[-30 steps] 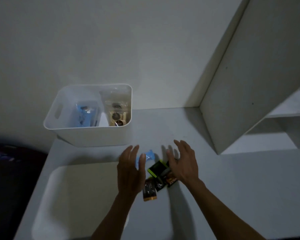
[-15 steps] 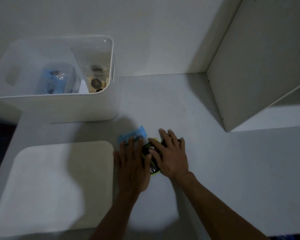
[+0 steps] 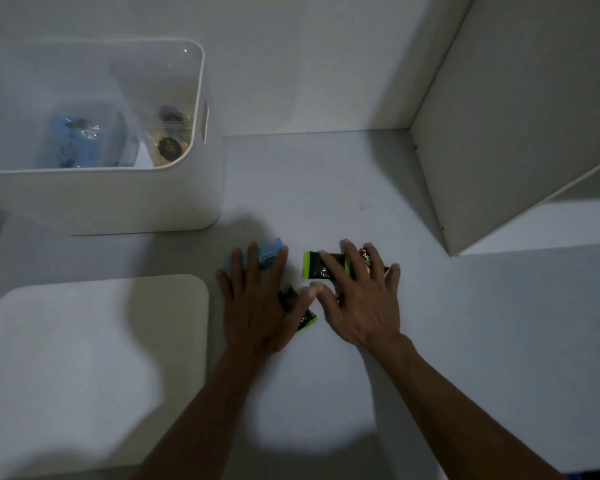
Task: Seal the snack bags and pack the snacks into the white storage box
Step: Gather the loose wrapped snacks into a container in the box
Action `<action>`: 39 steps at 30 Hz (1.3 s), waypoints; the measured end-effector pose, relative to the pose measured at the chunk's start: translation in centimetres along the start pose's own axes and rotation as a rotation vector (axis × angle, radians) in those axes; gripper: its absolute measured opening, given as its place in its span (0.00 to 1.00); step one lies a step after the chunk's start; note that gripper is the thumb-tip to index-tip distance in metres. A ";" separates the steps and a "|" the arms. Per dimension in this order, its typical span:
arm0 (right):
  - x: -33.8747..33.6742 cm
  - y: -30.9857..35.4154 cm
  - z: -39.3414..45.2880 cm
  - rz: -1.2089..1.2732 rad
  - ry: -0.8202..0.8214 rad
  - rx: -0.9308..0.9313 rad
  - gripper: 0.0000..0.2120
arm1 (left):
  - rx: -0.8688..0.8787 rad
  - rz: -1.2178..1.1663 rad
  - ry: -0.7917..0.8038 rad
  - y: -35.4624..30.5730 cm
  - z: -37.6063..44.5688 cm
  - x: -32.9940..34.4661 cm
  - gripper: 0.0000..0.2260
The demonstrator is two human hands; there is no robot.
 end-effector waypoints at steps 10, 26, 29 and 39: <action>-0.1 -0.6 2.5 0.092 -0.193 0.081 0.25 | 0.001 0.043 -0.265 -0.6 1.3 0.5 0.25; 0.1 0.0 2.4 0.024 -0.427 0.133 0.15 | 0.098 0.119 -0.511 -1.6 0.7 0.4 0.19; 0.0 0.2 1.6 0.085 -0.406 0.165 0.15 | 0.083 0.082 -0.523 -1.6 0.4 0.1 0.18; -4.7 2.7 -2.5 0.370 -0.264 0.270 0.17 | -0.163 -0.411 -0.432 -0.4 -3.6 -5.8 0.14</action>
Point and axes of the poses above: each hand's wrist, its own z-axis towards the middle knuckle, its own x-axis out of the palm, y = z × x, the point moved 5 cm from there along z, towards the middle knuckle, and after that the axes turned 7 degrees about y, right-handed, at the moved point
